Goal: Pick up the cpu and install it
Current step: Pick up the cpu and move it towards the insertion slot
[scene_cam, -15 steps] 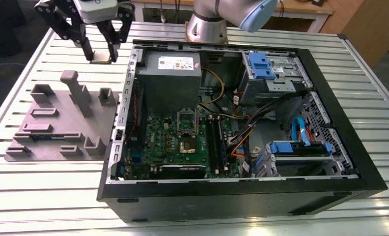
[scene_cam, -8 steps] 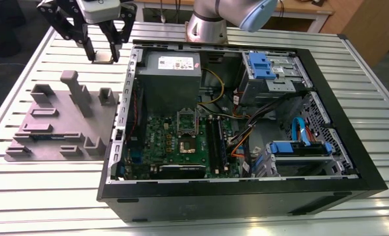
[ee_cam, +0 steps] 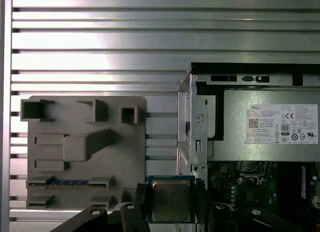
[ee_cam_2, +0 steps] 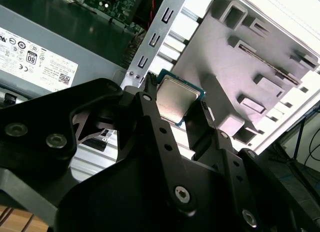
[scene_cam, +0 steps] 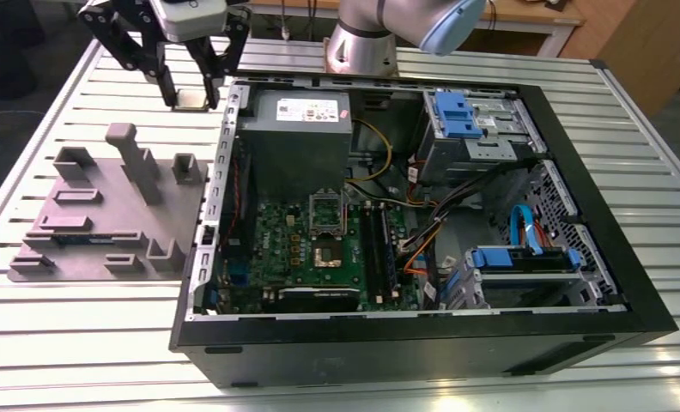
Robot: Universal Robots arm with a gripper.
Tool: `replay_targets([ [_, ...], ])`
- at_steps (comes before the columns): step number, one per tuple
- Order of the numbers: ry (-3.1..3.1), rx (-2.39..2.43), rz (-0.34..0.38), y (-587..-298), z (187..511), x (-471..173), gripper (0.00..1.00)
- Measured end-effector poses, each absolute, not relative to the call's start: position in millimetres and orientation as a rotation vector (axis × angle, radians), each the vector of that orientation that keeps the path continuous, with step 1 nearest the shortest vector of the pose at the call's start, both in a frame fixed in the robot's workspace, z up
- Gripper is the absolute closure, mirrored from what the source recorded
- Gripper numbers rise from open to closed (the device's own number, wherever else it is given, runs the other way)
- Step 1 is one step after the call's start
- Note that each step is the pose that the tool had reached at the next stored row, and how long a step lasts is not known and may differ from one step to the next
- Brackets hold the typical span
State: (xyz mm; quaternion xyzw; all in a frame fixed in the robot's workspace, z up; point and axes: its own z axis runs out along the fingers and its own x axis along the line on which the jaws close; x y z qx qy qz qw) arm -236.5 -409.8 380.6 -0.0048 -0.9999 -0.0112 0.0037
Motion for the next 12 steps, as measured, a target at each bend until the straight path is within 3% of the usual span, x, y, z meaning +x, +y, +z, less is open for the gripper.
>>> replay_targets([
  [12, -3.134, -0.015, -0.035, -409.8, 380.6, -230.9, 0.53],
])
